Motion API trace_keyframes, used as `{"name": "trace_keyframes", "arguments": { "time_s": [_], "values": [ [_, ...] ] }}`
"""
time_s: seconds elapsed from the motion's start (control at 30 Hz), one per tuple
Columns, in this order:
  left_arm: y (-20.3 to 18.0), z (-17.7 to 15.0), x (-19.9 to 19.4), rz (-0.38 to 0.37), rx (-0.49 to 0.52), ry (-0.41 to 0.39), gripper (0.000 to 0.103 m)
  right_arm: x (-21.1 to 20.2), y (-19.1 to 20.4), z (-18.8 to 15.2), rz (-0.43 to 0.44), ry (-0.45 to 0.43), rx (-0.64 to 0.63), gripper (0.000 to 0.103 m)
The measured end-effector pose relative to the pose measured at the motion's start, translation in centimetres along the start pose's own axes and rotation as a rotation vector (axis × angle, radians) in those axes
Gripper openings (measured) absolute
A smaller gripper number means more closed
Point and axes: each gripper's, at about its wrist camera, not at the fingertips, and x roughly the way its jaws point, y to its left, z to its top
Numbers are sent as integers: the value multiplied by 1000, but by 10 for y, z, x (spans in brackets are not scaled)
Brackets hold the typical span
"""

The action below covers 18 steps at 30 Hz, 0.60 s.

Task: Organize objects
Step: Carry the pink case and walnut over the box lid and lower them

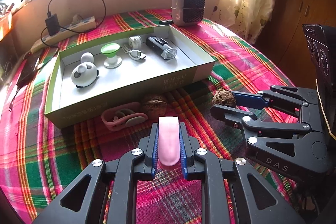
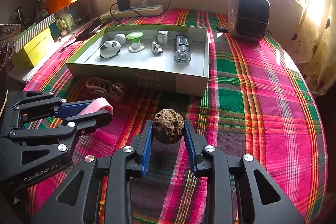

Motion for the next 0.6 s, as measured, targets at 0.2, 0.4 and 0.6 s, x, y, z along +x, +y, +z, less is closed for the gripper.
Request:
{"name": "trace_keyframes", "arguments": {
  "time_s": [0.2,0.4,0.6],
  "values": [
    [8,6,-10,13,-17,-18,16,-6,4,10,10,-26,-8,31],
    [20,13,-20,30,-45,-47,16,-10,8,22,26,-50,-12,31],
    [38,20,-24,55,-89,-64,16,-9,15,37,43,-65,-33,31]
  ]
}}
